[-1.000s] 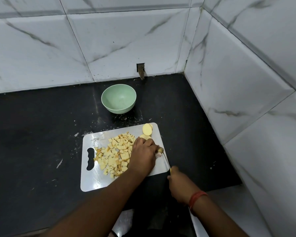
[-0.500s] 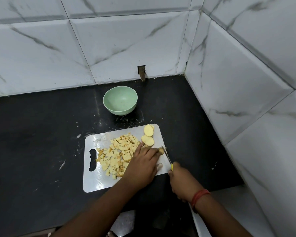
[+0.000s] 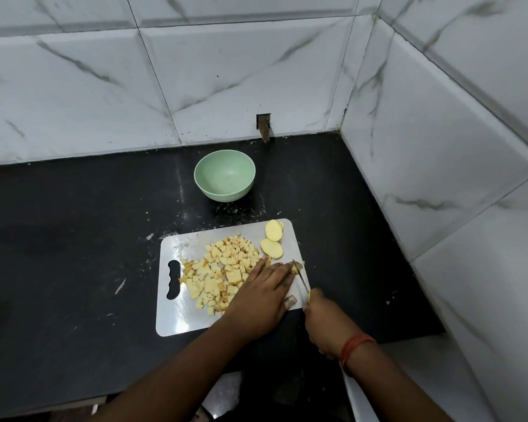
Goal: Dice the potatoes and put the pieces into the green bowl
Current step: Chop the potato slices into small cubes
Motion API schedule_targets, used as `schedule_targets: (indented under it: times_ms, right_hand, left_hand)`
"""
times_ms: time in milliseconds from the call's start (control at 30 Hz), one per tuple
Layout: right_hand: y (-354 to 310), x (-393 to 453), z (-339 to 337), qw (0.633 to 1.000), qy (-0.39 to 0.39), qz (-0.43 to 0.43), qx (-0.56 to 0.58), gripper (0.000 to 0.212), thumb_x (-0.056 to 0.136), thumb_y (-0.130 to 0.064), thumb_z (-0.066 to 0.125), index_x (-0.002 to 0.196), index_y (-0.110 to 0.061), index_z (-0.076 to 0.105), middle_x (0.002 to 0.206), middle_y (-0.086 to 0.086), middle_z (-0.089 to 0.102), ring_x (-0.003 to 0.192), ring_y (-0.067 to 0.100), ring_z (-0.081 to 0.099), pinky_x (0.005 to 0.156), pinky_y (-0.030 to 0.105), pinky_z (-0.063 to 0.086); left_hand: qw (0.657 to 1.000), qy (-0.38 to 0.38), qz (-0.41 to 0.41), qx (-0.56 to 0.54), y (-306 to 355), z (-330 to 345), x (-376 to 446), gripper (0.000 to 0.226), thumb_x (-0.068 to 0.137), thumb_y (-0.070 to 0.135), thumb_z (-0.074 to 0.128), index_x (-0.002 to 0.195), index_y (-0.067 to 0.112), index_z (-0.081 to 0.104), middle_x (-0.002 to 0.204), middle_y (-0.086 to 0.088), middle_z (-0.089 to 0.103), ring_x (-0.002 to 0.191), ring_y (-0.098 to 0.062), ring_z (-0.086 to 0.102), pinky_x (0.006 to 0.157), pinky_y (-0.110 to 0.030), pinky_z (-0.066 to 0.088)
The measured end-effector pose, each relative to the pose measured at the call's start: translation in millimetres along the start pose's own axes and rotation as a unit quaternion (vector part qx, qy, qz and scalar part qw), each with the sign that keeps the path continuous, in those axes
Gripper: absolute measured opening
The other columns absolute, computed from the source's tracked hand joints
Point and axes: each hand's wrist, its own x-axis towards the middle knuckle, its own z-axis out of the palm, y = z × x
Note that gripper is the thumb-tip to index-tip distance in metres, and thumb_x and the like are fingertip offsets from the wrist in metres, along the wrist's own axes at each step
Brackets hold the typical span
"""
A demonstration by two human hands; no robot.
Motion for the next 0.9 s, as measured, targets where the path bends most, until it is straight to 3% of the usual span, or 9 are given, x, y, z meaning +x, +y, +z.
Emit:
schedule_targets:
  times_ms: [167,267,333,400,467,567,700,833,900]
  right_hand:
    - [-4,5,2,1.000,0.005,0.014,-0.025,0.024,0.094,-0.005,0.037,0.118,-0.007,0.040,0.103,0.013,0.057,0.084,0.019,0.050,0.073,0.032,0.042]
    - [-6,8,0,0.999,-0.011,0.015,-0.032,0.025,0.094,-0.005,0.039,0.118,-0.009,0.039,0.107,0.015,0.058,0.095,0.027,0.060,0.075,0.033,0.044]
    - [-6,10,1,0.999,-0.014,0.015,-0.042,0.031,0.094,-0.006,0.043,0.125,-0.005,0.037,0.110,0.016,0.059,0.102,0.029,0.062,0.066,0.028,0.042]
    - [-4,8,1,0.999,-0.011,0.010,-0.045,0.035,0.096,-0.006,0.044,0.130,-0.002,0.036,0.111,0.017,0.060,0.094,0.027,0.060,0.060,0.025,0.039]
    - [0,4,2,1.000,-0.008,-0.004,-0.020,0.033,0.099,-0.011,0.039,0.130,-0.001,0.037,0.115,0.019,0.060,0.088,0.025,0.056,0.072,0.032,0.046]
    - [8,-1,5,1.000,-0.011,-0.016,-0.013,0.034,0.100,-0.014,0.040,0.130,-0.001,0.037,0.113,0.016,0.060,0.098,0.029,0.061,0.081,0.035,0.048]
    - [17,-6,10,1.000,-0.024,-0.009,-0.017,0.046,0.099,-0.013,0.045,0.140,-0.002,0.027,0.097,0.007,0.060,0.079,0.016,0.055,0.070,0.027,0.040]
    - [20,-14,6,1.000,-0.004,-0.019,-0.007,0.017,0.102,-0.018,0.041,0.115,-0.008,0.039,0.083,0.002,0.052,0.078,0.017,0.054,0.070,0.028,0.042]
    - [17,-19,4,0.999,0.028,-0.029,0.005,0.010,0.103,-0.021,0.039,0.104,-0.012,0.038,0.088,0.008,0.057,0.080,0.022,0.058,0.067,0.027,0.038]
  left_hand:
    - [1.000,0.006,-0.005,-0.002,0,-1,2,0.057,0.101,0.048,0.040,0.145,0.014,0.054,0.148,-0.004,0.051,0.135,-0.022,0.045,0.124,-0.048,0.024]
    - [1.000,0.008,-0.012,0.001,1,-2,1,0.057,0.101,0.048,0.041,0.144,0.014,0.055,0.147,-0.004,0.051,0.135,-0.021,0.044,0.123,-0.050,0.025]
    - [1.000,0.003,-0.019,0.001,3,-2,2,0.056,0.102,0.048,0.041,0.144,0.015,0.055,0.148,-0.003,0.051,0.136,-0.021,0.044,0.123,-0.050,0.026]
    - [1.000,-0.005,-0.028,0.002,5,-3,2,0.056,0.102,0.048,0.041,0.144,0.015,0.056,0.147,-0.002,0.051,0.136,-0.020,0.044,0.122,-0.051,0.026]
    - [0.999,-0.014,-0.038,0.008,7,-3,3,0.057,0.102,0.049,0.040,0.144,0.015,0.056,0.147,-0.002,0.052,0.136,-0.020,0.044,0.123,-0.050,0.024]
    - [0.999,-0.024,-0.047,0.013,8,-4,3,0.060,0.102,0.053,0.037,0.145,0.015,0.055,0.148,-0.001,0.050,0.138,-0.020,0.042,0.123,-0.052,0.023]
    - [0.998,-0.034,-0.049,0.010,9,-6,2,0.064,0.102,0.056,0.033,0.148,0.015,0.051,0.151,-0.002,0.047,0.140,-0.021,0.039,0.123,-0.055,0.021]
    - [0.999,-0.028,-0.040,0.008,8,-4,-1,0.065,0.103,0.056,0.032,0.150,0.014,0.048,0.154,-0.003,0.044,0.142,-0.022,0.038,0.124,-0.054,0.019]
    - [0.999,-0.026,-0.035,0.012,6,-4,-3,0.065,0.104,0.055,0.032,0.152,0.013,0.045,0.156,-0.006,0.041,0.143,-0.023,0.038,0.124,-0.052,0.018]
